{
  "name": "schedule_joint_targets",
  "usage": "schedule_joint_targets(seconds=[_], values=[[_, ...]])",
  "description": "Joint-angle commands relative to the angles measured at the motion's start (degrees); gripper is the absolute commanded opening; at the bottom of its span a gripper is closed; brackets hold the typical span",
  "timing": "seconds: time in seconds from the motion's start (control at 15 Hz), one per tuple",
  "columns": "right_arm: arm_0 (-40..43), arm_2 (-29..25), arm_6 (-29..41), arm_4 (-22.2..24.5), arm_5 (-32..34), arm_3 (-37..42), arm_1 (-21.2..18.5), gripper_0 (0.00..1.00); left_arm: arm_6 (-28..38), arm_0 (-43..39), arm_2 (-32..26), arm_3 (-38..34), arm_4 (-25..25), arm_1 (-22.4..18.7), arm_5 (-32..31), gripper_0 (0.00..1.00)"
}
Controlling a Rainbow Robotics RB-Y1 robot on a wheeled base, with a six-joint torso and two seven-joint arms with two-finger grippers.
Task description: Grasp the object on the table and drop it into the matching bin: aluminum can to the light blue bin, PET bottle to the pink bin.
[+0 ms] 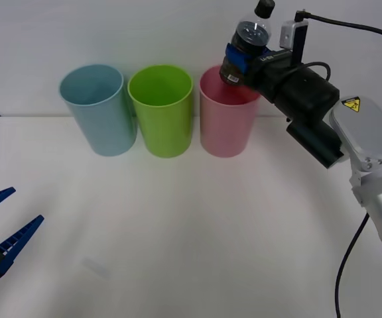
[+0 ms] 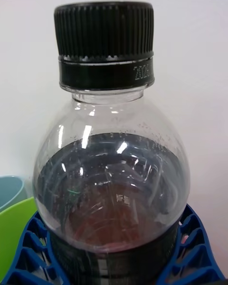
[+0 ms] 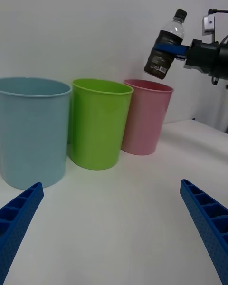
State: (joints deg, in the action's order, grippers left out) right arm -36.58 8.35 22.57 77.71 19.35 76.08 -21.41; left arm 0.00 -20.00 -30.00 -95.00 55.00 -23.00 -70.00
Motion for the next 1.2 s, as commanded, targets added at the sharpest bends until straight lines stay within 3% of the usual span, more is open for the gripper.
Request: schedule_joint_targets(seconds=[0.07, 0.53, 0.6, 0.67, 1.0, 1.2], values=[[-3.24, -0.53, -0.34, 1.66, -0.01, -4.53, 2.16, 0.0, 0.0, 0.0, 0.0, 0.0, 0.0, 0.0, 0.0, 1.0], [-3.68, -0.62, -0.6, 2.1, -0.01, -5.41, 2.87, 0.03, 0.0, 0.0, 0.0, 0.0, 0.0, 0.0, 0.0, 1.0], [-3.68, -0.62, -0.95, 2.1, -0.01, -5.33, 2.78, 0.27, 0.0, 0.0, 0.0, 0.0, 0.0, 0.0, 0.0, 1.0], [-3.68, -0.62, -1.22, 2.1, -0.01, -5.33, 2.87, 1.0, 0.0, 0.0, 0.0, 0.0, 0.0, 0.0, 0.0, 1.0], [-3.59, -1.15, -1.66, 2.1, 1.22, -5.33, 2.43, 1.0, 0.0, 0.0, 0.0, 0.0, 0.0, 0.0, 0.0, 1.0], [-2.98, -3.17, -1.57, 2.1, 5.44, -5.06, 1.81, 1.0, 0.0, 0.0, 0.0, 0.0, 0.0, 0.0, 0.0, 1.0]])
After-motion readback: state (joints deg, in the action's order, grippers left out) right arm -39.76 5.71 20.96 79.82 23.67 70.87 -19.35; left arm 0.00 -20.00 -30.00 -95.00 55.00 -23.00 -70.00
